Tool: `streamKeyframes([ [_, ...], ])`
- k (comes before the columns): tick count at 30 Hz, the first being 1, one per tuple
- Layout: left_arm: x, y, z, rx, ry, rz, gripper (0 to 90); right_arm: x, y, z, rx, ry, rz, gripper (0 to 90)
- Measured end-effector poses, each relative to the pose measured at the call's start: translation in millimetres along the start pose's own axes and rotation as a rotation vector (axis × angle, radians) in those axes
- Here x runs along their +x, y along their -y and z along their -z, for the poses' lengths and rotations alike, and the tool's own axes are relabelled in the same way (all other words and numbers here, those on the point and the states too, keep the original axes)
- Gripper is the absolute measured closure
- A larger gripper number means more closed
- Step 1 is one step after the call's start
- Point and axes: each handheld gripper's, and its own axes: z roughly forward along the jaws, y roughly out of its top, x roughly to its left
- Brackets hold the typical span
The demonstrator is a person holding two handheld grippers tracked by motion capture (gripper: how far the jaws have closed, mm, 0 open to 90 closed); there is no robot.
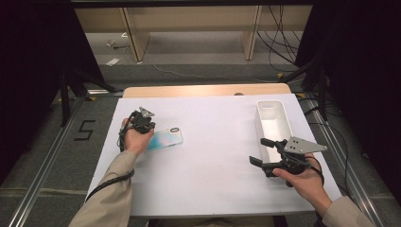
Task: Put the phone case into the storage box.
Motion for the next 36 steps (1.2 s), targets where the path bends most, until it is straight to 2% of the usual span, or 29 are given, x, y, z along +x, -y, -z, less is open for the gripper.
streamKeyframes([
  [7, 2.6, 5.2, -12.6, 0.040, 0.009, 0.009, 90.0, -0.1, 0.0, 0.3, 0.000, -0.001, 0.000, 20.3],
  [17, 6.7, 8.1, -20.8, 0.085, 0.007, 0.005, 89.9, 0.2, 0.3, 0.3, 0.004, -0.002, 0.000, 20.2],
  [27, 6.4, 8.2, -18.9, 0.108, 0.024, 0.017, 89.9, 0.4, 0.2, 0.6, 0.003, -0.003, -0.001, 20.3],
  [36, 0.8, 12.2, -10.3, 0.139, 0.036, -0.004, 89.9, 0.1, 0.2, 0.9, 0.004, 0.002, -0.002, 20.4],
])
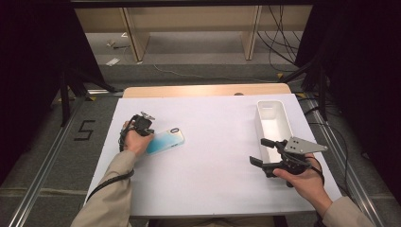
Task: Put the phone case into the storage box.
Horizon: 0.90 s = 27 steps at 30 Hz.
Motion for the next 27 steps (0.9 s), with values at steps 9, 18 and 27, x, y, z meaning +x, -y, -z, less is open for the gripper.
streamKeyframes([
  [9, -8.3, 9.1, 10.9, 0.025, 0.021, -0.036, 89.9, 0.0, -0.3, 0.7, -0.002, 0.002, 0.001, 20.7],
  [18, -16.9, 18.1, 21.6, 0.047, 0.047, -0.069, 89.9, 0.0, -0.5, 0.8, 0.000, 0.002, 0.002, 20.9],
  [27, -24.4, 22.0, 26.7, 0.060, 0.042, -0.100, 89.8, -0.3, -0.3, 0.7, -0.001, 0.002, 0.001, 21.0],
])
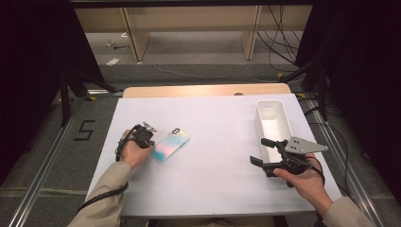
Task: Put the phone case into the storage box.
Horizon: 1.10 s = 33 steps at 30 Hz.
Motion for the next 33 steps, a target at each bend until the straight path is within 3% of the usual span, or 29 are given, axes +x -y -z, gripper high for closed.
streamKeyframes([
  [3, 1.1, 1.0, 0.3, -0.008, -0.001, 0.015, 88.4, 0.1, -0.2, 0.0, -0.001, 0.003, 0.001, 21.0],
  [9, 7.1, -0.2, 5.3, -0.029, -0.009, 0.063, 67.0, 0.0, -0.4, 0.2, -0.005, 0.004, 0.001, 21.0],
  [10, 8.4, -1.7, 7.4, -0.044, -0.016, 0.073, 67.0, 0.0, -0.4, 0.3, -0.005, 0.003, 0.000, 21.0],
  [13, 11.1, -8.1, 16.8, -0.105, -0.023, 0.096, 54.6, 0.0, -0.4, 0.3, -0.005, 0.002, -0.002, 21.0],
  [14, 10.5, -12.7, 22.8, -0.154, -0.003, 0.103, 47.0, 0.0, -0.6, 0.3, -0.007, 0.002, -0.001, 21.0],
  [15, 10.5, -12.7, 22.8, -0.154, -0.003, 0.103, 42.4, 0.0, -0.6, 0.3, -0.007, 0.002, -0.001, 21.0],
  [16, 8.3, -17.4, 27.9, -0.178, 0.028, 0.107, 36.4, 0.1, -0.8, 0.4, -0.008, 0.002, -0.002, 21.0],
  [19, 1.8, -23.9, 31.5, -0.159, 0.049, 0.080, 17.8, 0.1, -0.8, 0.3, -0.009, 0.003, -0.003, 20.9],
  [21, -1.1, -25.6, 32.1, -0.148, 0.054, 0.067, 11.2, 0.0, -0.9, 0.4, -0.009, 0.003, -0.002, 20.9],
  [22, -3.9, -27.2, 32.0, -0.140, 0.052, 0.049, 11.2, 0.0, -0.9, 0.4, -0.009, 0.003, -0.002, 20.9],
  [24, -12.8, -31.6, 29.2, -0.099, 0.060, -0.003, 0.9, 0.1, -0.8, 0.2, -0.006, 0.003, -0.005, 20.9],
  [25, -12.8, -31.6, 29.2, -0.099, 0.060, -0.003, 0.0, 0.1, -0.8, 0.2, -0.006, 0.003, -0.005, 20.9],
  [27, -20.3, -36.1, 24.7, -0.057, 0.061, -0.054, 0.0, 0.1, -0.8, 0.0, -0.007, 0.003, -0.005, 20.9],
  [29, -23.9, -39.5, 21.7, -0.045, 0.054, -0.075, 0.0, -0.1, -0.7, 0.1, -0.007, 0.003, -0.005, 20.9],
  [33, -26.7, -44.0, 17.5, -0.033, 0.055, -0.080, 0.0, 0.0, -0.7, 0.1, -0.007, 0.004, -0.005, 20.9],
])
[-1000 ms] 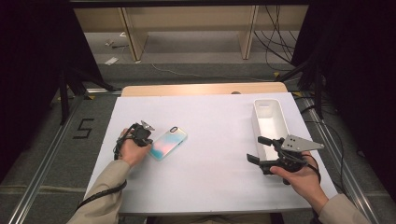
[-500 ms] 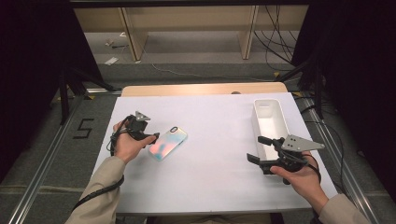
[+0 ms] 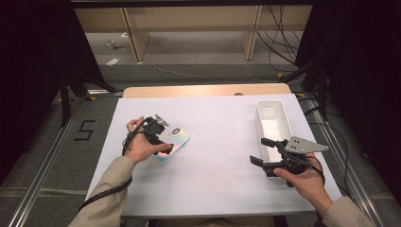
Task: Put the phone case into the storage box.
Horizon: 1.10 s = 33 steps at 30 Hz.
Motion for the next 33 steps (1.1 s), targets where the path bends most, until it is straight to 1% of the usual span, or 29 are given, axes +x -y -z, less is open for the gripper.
streamKeyframes([
  [1, -1.6, -2.2, -3.0, 0.020, 0.008, 0.002, 0.0, 0.1, -0.2, 0.0, -0.001, 0.000, 0.000, 20.9],
  [4, -5.0, -4.1, -7.7, 0.046, 0.007, -0.004, 0.0, -0.1, 0.0, -0.1, 0.002, 0.000, 0.000, 20.9],
  [5, -5.0, -4.1, -7.7, 0.046, 0.007, -0.004, 0.0, -0.1, 0.0, -0.1, 0.002, 0.000, 0.000, 20.9],
  [6, -7.0, -4.8, -10.4, 0.062, 0.014, -0.004, 0.0, 0.0, -0.1, 0.0, 0.000, 0.001, 0.001, 20.9],
  [9, -8.0, -5.5, -13.0, 0.075, 0.010, -0.008, 0.0, 0.3, -0.3, 0.1, 0.000, 0.000, 0.001, 20.9],
  [10, -7.9, -6.0, -13.7, 0.088, 0.009, -0.014, 0.0, 0.5, -0.3, 0.0, 0.000, -0.001, 0.000, 20.9],
  [11, -8.8, -6.6, -16.5, 0.088, 0.013, -0.008, 0.0, 0.7, -0.2, -0.3, 0.001, -0.003, 0.002, 20.8],
  [14, -8.8, -6.9, -20.6, 0.109, 0.015, -0.011, 0.0, 0.9, -0.3, -0.4, 0.004, -0.004, 0.002, 20.8],
  [15, -8.8, -6.9, -20.6, 0.109, 0.015, -0.011, 0.0, 0.9, -0.3, -0.4, 0.004, -0.004, 0.002, 20.8],
  [19, -8.6, -7.0, -26.0, 0.139, 0.012, -0.011, 0.0, 0.4, 0.0, -0.6, 0.001, -0.004, 0.002, 20.7],
  [20, -8.6, -7.0, -26.0, 0.139, 0.012, -0.011, 0.0, 0.4, 0.0, -0.6, 0.001, -0.004, 0.002, 20.7],
  [23, -9.7, -7.7, -28.1, 0.159, 0.019, -0.026, 0.0, 0.7, 0.0, -0.6, 0.002, -0.005, 0.001, 20.7],
  [26, -10.2, -7.9, -28.9, 0.165, 0.024, -0.023, 0.0, 0.7, -0.1, -0.5, 0.003, -0.004, 0.002, 20.7],
  [27, -10.6, -8.0, -29.7, 0.178, 0.033, -0.026, 0.0, 0.9, 0.0, -0.6, 0.003, -0.006, 0.001, 20.7],
  [29, -10.3, -8.2, -30.6, 0.189, 0.037, -0.031, 0.0, 1.0, 0.1, -0.8, 0.003, -0.006, 0.001, 20.7],
  [33, -9.0, -8.1, -32.6, 0.200, 0.044, -0.023, 0.0, 0.9, 0.2, -0.9, 0.003, -0.007, 0.002, 20.7],
])
